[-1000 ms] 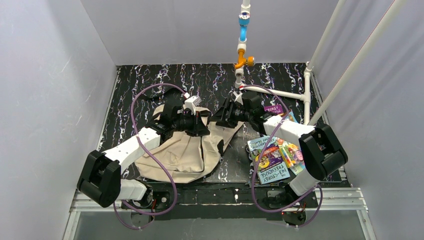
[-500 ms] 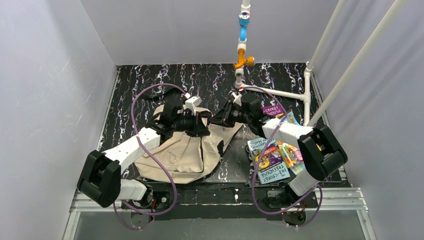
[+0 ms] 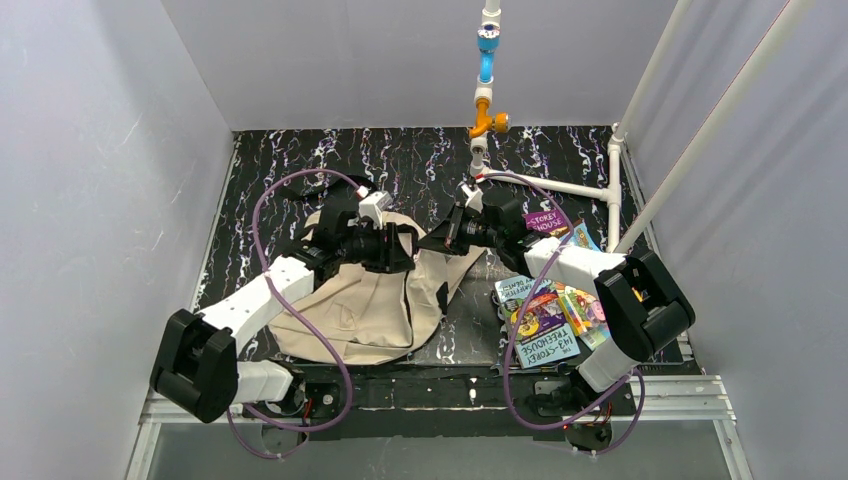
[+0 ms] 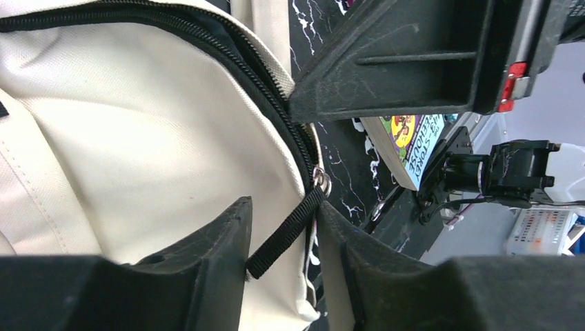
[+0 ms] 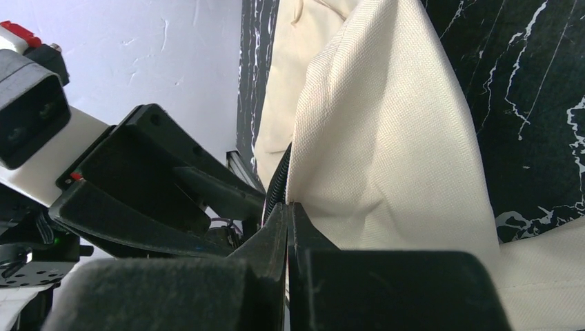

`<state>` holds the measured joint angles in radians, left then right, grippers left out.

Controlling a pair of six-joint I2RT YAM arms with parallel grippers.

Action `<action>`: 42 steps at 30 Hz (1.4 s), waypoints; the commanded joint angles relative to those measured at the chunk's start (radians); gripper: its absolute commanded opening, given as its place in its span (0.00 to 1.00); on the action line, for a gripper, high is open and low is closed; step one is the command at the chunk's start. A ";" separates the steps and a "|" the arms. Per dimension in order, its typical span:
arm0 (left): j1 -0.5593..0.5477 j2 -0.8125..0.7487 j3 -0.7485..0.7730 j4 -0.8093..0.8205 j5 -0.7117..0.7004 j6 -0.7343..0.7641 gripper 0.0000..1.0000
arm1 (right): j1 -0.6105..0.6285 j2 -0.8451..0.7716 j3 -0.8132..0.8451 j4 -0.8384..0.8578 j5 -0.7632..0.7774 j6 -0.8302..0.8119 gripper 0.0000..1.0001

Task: Pack the student bag
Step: Unzip the student bag at the center of the board.

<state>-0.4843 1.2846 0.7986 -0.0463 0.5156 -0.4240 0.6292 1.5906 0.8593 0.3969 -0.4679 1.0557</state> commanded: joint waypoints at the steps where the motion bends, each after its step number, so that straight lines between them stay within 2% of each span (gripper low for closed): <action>1: 0.004 -0.067 0.030 -0.049 -0.038 0.024 0.30 | 0.001 -0.050 0.018 0.028 -0.042 -0.039 0.01; 5: 0.004 -0.084 0.020 -0.043 -0.039 0.038 0.16 | 0.001 -0.057 0.038 -0.006 -0.040 -0.073 0.01; 8: 0.004 -0.097 0.016 -0.040 -0.008 0.046 0.13 | 0.000 -0.047 0.051 -0.029 -0.049 -0.109 0.01; 11: 0.004 -0.110 0.006 -0.035 -0.005 0.047 0.00 | -0.003 -0.032 0.064 -0.045 -0.074 -0.152 0.01; 22: 0.004 -0.148 -0.054 -0.055 -0.204 0.014 0.00 | -0.033 -0.031 0.054 -0.040 -0.180 -0.341 0.01; 26: 0.004 -0.152 -0.065 -0.068 -0.215 0.005 0.00 | -0.065 -0.017 0.039 -0.016 -0.211 -0.379 0.01; 29: 0.004 -0.164 -0.079 -0.059 -0.187 0.001 0.00 | -0.095 0.002 0.018 0.062 -0.251 -0.334 0.01; 33: 0.004 -0.170 -0.091 -0.031 -0.073 -0.023 0.00 | -0.098 0.028 0.017 0.129 -0.280 -0.296 0.01; 34: 0.004 -0.169 -0.093 -0.024 -0.046 -0.039 0.00 | -0.098 0.029 0.022 0.115 -0.270 -0.312 0.01; 38: 0.004 -0.160 -0.103 0.000 0.033 -0.110 0.00 | -0.096 0.038 0.110 -0.144 -0.160 -0.422 0.01; 42: 0.001 -0.184 -0.126 0.005 0.052 -0.155 0.00 | -0.095 0.043 0.147 -0.172 -0.089 -0.381 0.01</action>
<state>-0.4873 1.1481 0.7029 -0.0383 0.5056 -0.5198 0.5495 1.6299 0.9314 0.2817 -0.6590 0.6975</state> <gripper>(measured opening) 0.014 0.028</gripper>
